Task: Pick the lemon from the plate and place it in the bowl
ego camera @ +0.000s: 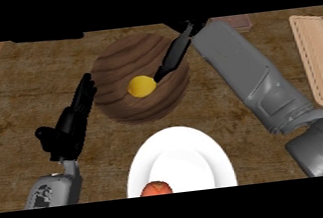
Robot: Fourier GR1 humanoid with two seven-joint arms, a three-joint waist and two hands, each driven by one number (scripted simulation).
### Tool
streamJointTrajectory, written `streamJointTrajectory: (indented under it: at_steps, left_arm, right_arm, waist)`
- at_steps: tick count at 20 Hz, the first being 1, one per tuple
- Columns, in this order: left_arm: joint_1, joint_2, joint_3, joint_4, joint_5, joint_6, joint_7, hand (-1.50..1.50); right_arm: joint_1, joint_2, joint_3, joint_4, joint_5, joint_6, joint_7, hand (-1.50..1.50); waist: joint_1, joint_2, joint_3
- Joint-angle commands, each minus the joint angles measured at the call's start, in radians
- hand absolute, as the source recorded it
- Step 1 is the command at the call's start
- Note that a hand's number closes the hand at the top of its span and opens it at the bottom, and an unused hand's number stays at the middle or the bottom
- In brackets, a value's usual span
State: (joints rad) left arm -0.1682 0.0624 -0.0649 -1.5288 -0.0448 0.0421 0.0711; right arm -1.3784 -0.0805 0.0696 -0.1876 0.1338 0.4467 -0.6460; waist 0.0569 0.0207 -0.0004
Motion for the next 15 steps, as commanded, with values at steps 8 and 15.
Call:
streamJointTrajectory:
  at_steps: [8, 15]
  left_arm:
    - [-0.022, -0.031, -0.025, -0.012, -0.022, 0.023, 0.01, 0.0]
    - [-0.042, -0.035, -0.019, 0.016, -0.024, 0.026, 0.016, 0.0]
  right_arm:
    - [0.057, -0.131, -0.036, 0.027, -0.03, 0.266, -0.07, -1.5]
    - [0.098, -0.164, -0.002, -0.02, -0.006, 0.318, -0.092, -1.5]
  waist:
    - [0.013, 0.011, 0.002]
    - [0.005, 0.01, 0.002]
